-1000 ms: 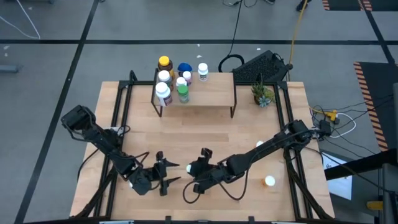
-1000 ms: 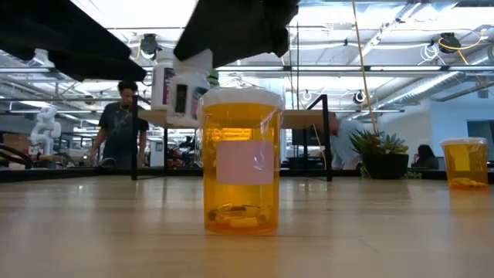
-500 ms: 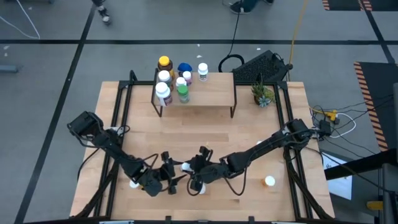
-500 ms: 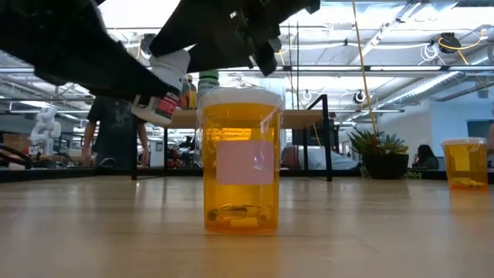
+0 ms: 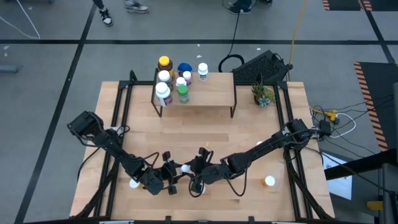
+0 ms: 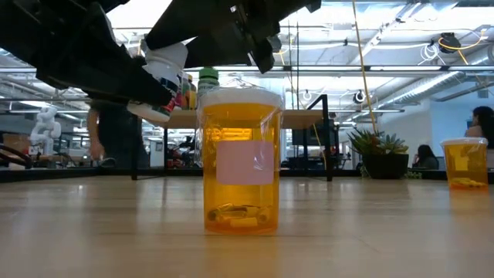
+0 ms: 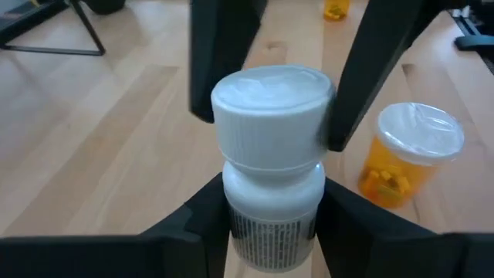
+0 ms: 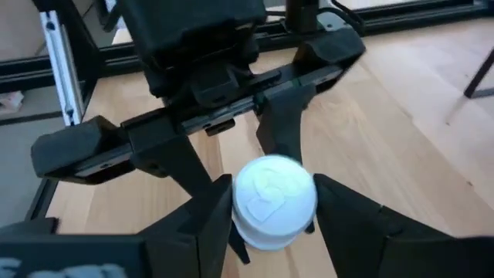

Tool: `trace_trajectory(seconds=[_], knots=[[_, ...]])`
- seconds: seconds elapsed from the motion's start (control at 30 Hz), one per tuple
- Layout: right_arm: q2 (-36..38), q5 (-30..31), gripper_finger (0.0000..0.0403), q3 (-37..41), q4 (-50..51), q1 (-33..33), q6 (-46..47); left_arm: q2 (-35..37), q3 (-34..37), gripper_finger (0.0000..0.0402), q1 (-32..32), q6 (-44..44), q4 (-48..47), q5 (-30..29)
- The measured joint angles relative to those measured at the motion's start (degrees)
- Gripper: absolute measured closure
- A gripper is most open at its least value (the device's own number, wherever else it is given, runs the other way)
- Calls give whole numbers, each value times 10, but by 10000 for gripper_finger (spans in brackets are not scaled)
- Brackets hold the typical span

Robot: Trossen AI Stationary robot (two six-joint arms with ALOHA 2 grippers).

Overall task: Pick and place medicine bottles onto shelf by color
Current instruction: Put the white small medicine bottle on the shelf, aligned with the white small medicine bottle

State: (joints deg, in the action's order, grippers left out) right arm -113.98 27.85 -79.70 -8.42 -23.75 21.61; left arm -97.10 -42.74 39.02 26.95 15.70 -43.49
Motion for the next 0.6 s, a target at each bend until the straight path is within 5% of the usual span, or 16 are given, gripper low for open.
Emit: trace_trajectory(seconds=[0.23,0.4,0.6], knots=[[55,-104,177,1,32,-1,-62,5,0,223,1,-57,47,86],[116,-135,145,68,-9,-27,-97,5,0,249,-5,-129,111,169],[184,-130,136,256,-242,-61,-72,5,0,243,-5,-232,203,230]])
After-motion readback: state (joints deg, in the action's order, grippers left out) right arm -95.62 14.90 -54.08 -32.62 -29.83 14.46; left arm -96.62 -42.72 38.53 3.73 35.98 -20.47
